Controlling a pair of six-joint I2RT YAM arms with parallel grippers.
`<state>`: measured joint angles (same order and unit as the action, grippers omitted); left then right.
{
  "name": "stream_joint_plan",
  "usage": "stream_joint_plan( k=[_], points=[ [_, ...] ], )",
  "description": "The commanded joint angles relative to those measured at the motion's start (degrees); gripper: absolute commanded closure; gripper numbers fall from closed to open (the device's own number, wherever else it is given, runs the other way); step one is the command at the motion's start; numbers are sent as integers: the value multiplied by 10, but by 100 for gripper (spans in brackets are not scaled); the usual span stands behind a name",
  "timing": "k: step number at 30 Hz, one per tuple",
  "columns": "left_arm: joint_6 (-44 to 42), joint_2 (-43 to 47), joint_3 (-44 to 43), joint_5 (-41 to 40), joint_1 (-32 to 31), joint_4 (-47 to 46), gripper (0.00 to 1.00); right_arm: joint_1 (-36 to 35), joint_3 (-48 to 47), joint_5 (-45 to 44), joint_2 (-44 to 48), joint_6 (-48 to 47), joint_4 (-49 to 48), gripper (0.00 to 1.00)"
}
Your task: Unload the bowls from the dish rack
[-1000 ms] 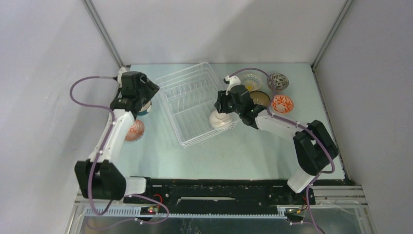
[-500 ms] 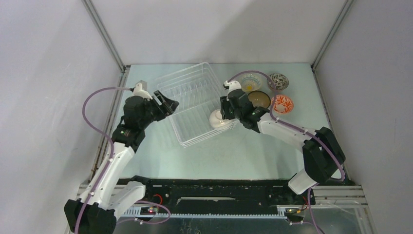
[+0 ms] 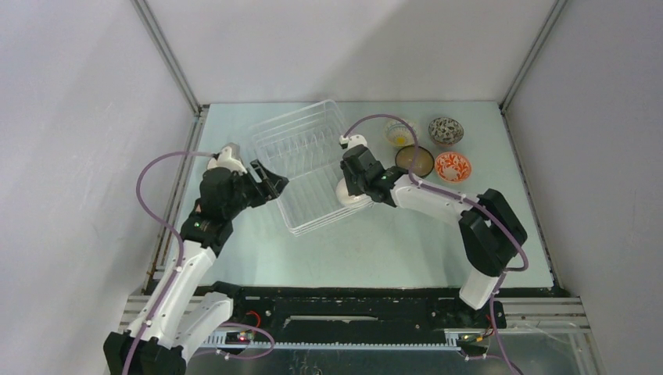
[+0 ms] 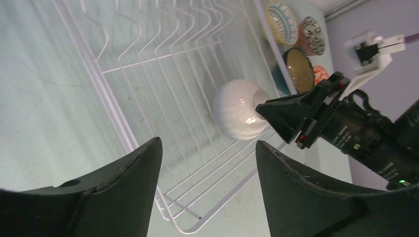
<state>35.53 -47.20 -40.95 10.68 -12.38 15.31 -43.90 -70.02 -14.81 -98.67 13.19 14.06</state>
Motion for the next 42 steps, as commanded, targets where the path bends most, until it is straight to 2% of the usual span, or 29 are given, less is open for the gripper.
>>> stream_joint_plan(
  k=[1,3,11,22,27,32,36,42],
  points=[
    [0,7,30,-55,-1,11,25,-17,-49,-30,-29,-13,17,66],
    [8,8,44,-80,-1,15,24,-21,-50,-26,-35,-15,12,67],
    [18,26,65,-97,-1,3,24,-23,-84,20,-70,-12,-6,68],
    [15,34,56,-93,-1,7,24,-35,-243,80,-162,-6,33,68],
    [18,17,41,-78,-1,5,24,-33,-235,73,-130,-21,32,67],
    [21,-4,29,-31,-2,-19,23,-17,-200,76,-83,-18,31,65],
    [15,-41,-15,-19,-17,-18,23,9,-155,93,-35,-3,22,63],
    [5,-122,-102,-45,-61,-7,21,58,-97,151,12,18,6,61]
  ],
)
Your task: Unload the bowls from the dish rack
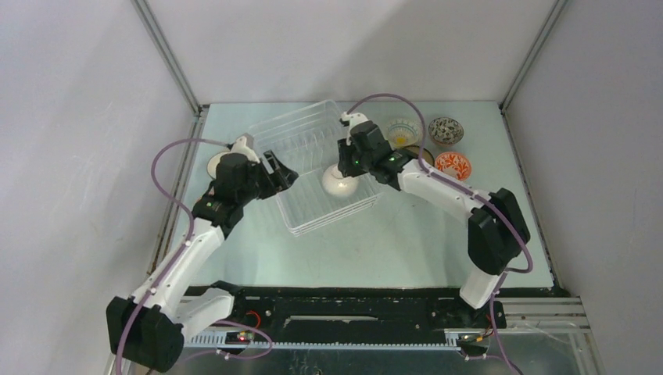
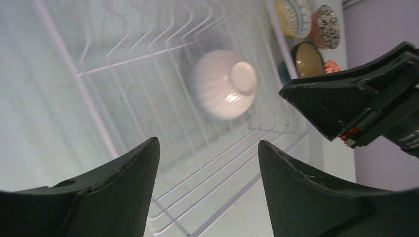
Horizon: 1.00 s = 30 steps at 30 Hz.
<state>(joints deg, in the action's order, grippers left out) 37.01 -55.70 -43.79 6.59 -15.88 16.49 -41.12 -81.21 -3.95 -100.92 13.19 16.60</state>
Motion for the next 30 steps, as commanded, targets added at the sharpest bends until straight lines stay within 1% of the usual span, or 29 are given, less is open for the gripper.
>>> stream_joint_plan(
  k=[1,7,10,12,16,24,27,30],
  points=[
    [-9,-53,-86,-8,-33,-18,21,38,15,55,34,20,-14,59],
    [-4,-157,-148,-14,-75,-28,20,69,15,103,15,38,-20,54],
    [-4,-204,-178,-13,-78,-18,20,71,15,108,0,40,-33,50],
    [-4,-219,-190,-20,-79,-12,21,71,10,103,-12,41,-34,47],
    [0,-222,-190,-34,-79,-17,21,72,-7,97,-41,39,-25,44],
    [-3,-209,-185,-60,-76,-7,21,69,-40,90,-94,46,-6,46],
    [-6,-204,-180,-60,-73,-4,21,69,-40,108,-101,51,-7,46],
    [-10,-204,-179,-57,-69,1,21,73,-41,145,-109,66,-10,49]
  ],
)
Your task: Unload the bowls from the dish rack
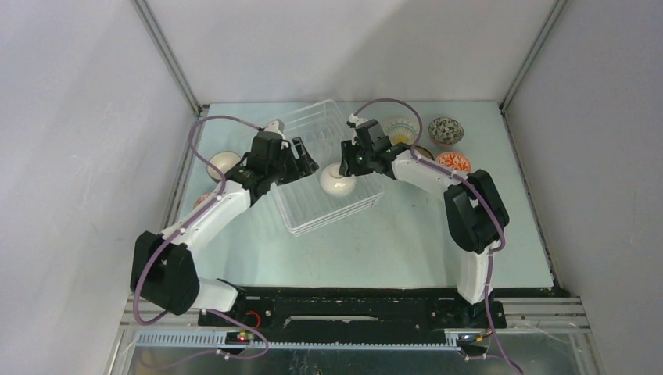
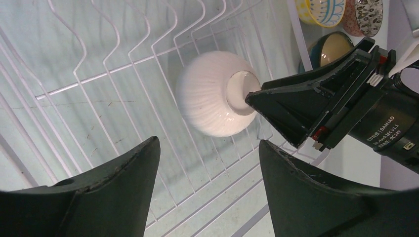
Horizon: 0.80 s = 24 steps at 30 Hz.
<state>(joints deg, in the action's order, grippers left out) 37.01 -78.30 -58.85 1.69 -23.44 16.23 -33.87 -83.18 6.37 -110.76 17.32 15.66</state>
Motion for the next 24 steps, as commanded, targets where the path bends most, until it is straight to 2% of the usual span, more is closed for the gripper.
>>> stream_joint_plan(
  k=[1,7,10,17,24],
  points=[
    [-11,22,-28,-5,9,5,21,3,-20,53,-12,29,-3,50],
    [-15,17,-27,12,24,6,21,14,-18,63,-15,44,-2,52],
    [-16,16,-26,16,28,7,21,19,-16,74,-16,45,-4,56],
    [-22,-12,-38,37,28,7,21,-4,-22,84,-15,33,-3,57],
    [-22,-47,-52,62,26,7,22,4,-26,93,-4,38,-2,56]
  ],
)
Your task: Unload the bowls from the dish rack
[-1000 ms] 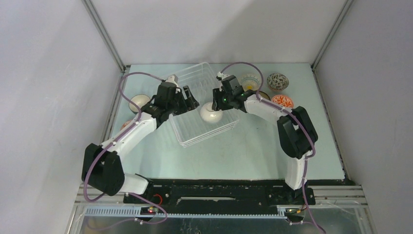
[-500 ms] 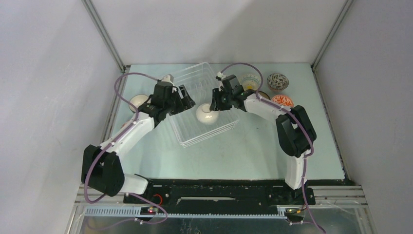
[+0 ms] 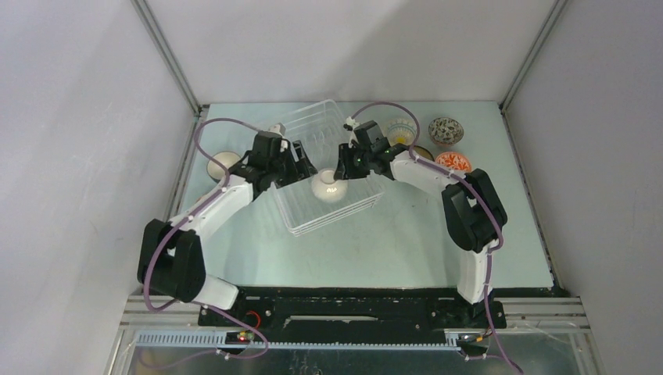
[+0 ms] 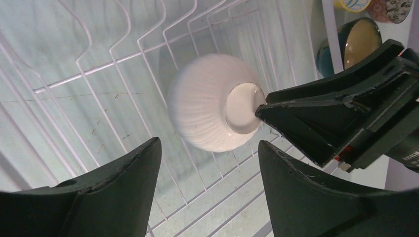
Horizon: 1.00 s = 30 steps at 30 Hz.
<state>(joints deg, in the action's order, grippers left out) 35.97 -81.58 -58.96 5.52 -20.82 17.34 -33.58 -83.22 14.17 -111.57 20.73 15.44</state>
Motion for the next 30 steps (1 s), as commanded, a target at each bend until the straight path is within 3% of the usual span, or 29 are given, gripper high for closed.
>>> stream_joint_plan(
  k=[1,13,19,30],
  points=[
    [-11,-19,-52,26,-2,-4,22,1,-27,19,2,4,1,56],
    [-10,-87,-87,39,-14,-6,22,7,6,11,38,2,-23,43],
    [-9,-109,-101,38,-19,-5,23,14,5,13,41,5,-26,43],
    [-9,-48,-71,3,-18,-8,24,18,-31,20,-18,9,-6,34]
  ],
)
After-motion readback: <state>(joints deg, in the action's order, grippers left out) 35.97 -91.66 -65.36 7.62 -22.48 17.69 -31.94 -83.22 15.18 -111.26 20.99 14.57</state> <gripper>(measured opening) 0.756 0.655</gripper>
